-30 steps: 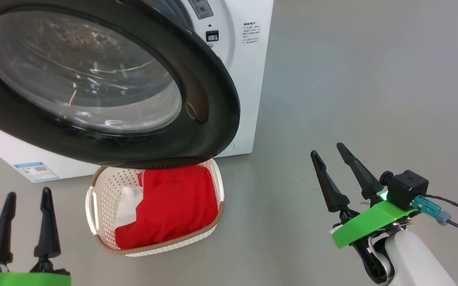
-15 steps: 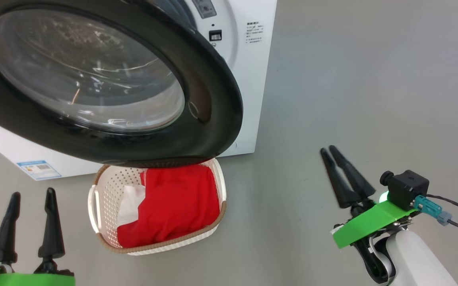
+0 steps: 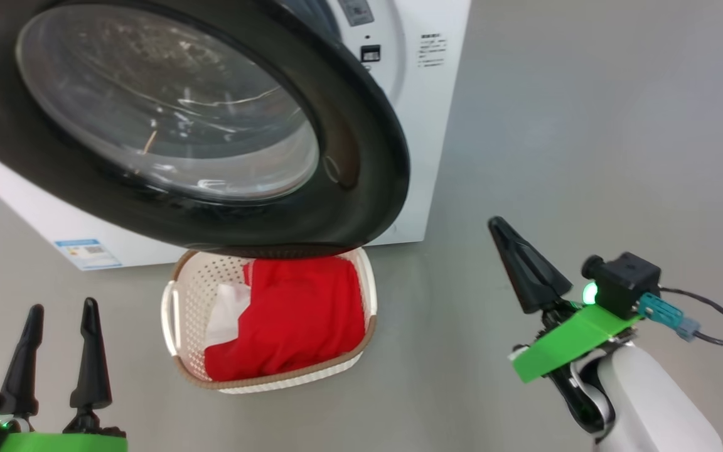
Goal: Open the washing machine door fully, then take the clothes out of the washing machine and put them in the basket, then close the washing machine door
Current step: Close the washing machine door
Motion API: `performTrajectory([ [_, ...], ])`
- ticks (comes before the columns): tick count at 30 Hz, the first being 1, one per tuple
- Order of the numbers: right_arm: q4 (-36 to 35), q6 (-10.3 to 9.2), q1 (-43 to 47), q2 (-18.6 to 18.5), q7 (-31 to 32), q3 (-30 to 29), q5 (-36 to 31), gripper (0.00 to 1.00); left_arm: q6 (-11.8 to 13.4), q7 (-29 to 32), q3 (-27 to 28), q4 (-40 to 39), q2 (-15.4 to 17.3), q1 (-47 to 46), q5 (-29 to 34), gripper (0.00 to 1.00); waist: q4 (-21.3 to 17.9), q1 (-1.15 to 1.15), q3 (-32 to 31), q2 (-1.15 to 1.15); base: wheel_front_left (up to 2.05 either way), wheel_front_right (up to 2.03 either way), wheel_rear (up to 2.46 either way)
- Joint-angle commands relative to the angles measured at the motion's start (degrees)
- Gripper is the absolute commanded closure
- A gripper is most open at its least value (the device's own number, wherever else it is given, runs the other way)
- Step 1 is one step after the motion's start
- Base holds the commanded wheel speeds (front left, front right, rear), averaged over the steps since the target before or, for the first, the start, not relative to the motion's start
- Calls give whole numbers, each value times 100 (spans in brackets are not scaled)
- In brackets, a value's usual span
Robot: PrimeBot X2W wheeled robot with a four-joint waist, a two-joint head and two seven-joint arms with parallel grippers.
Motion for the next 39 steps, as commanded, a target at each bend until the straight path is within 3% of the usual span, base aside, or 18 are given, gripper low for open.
performTrajectory([
  [1,-135,9,-137,-27,-68,150,18,100,-33,-70,216,-103,94,-132,52,0,71,0,17,0,0,0,0],
  [18,243,9,-1076,-217,-68,1093,138,100,-105,-70,106,-49,38,-321,38,0,629,0,357,0,0,0,0],
  [39,946,9,-2141,-685,-68,1524,245,100,-119,-70,-79,16,107,-668,-141,0,1164,0,961,0,0,0,0],
])
